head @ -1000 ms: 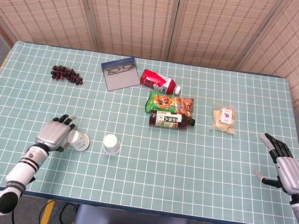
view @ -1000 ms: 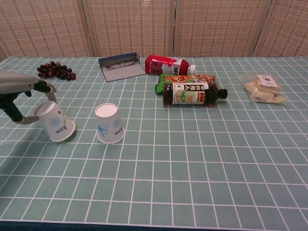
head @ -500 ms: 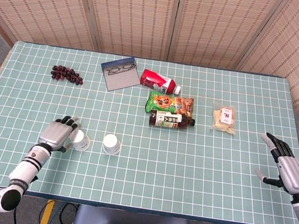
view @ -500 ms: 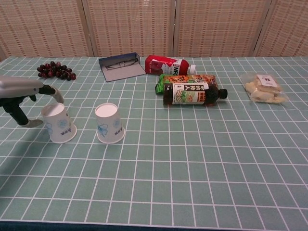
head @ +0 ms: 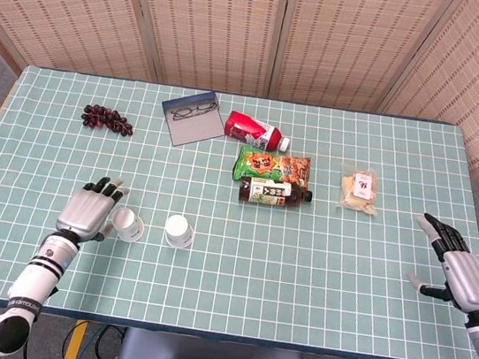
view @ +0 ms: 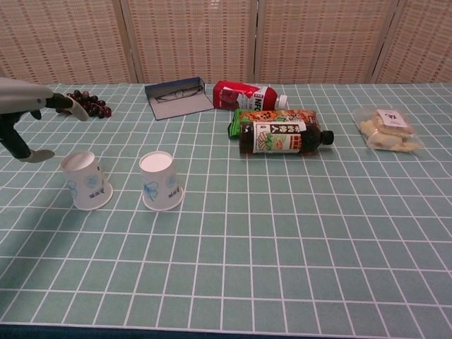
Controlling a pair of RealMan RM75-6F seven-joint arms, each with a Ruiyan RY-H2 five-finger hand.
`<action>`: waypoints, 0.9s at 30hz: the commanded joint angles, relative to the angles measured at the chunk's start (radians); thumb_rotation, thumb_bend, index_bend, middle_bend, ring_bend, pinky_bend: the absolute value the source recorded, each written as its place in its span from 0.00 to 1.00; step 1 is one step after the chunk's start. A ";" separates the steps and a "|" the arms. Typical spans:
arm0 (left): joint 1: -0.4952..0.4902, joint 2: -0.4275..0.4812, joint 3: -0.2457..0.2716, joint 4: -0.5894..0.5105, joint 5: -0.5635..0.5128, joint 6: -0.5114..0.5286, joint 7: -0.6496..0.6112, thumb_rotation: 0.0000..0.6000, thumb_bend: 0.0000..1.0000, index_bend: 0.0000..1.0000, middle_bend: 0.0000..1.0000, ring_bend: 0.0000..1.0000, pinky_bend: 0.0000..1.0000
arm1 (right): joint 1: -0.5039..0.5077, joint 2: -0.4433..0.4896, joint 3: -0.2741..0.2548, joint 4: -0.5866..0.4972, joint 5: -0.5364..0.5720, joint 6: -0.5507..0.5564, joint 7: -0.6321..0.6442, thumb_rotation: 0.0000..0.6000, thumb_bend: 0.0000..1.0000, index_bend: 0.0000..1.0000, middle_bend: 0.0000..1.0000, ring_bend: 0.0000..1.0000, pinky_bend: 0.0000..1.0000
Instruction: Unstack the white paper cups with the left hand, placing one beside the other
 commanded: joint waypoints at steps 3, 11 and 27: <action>0.049 0.079 0.009 -0.076 0.057 0.075 -0.010 1.00 0.41 0.15 0.06 0.05 0.17 | -0.007 0.002 -0.001 -0.017 -0.002 0.013 -0.023 1.00 0.25 0.00 0.00 0.00 0.00; 0.227 0.195 0.089 -0.092 0.284 0.203 -0.166 1.00 0.41 0.15 0.06 0.05 0.17 | -0.009 -0.009 0.003 -0.045 0.023 -0.004 -0.099 1.00 0.25 0.00 0.00 0.00 0.00; 0.533 0.145 0.126 0.290 0.573 0.339 -0.613 1.00 0.41 0.15 0.06 0.05 0.17 | -0.032 -0.064 0.035 -0.137 0.160 -0.043 -0.347 1.00 0.25 0.00 0.00 0.00 0.00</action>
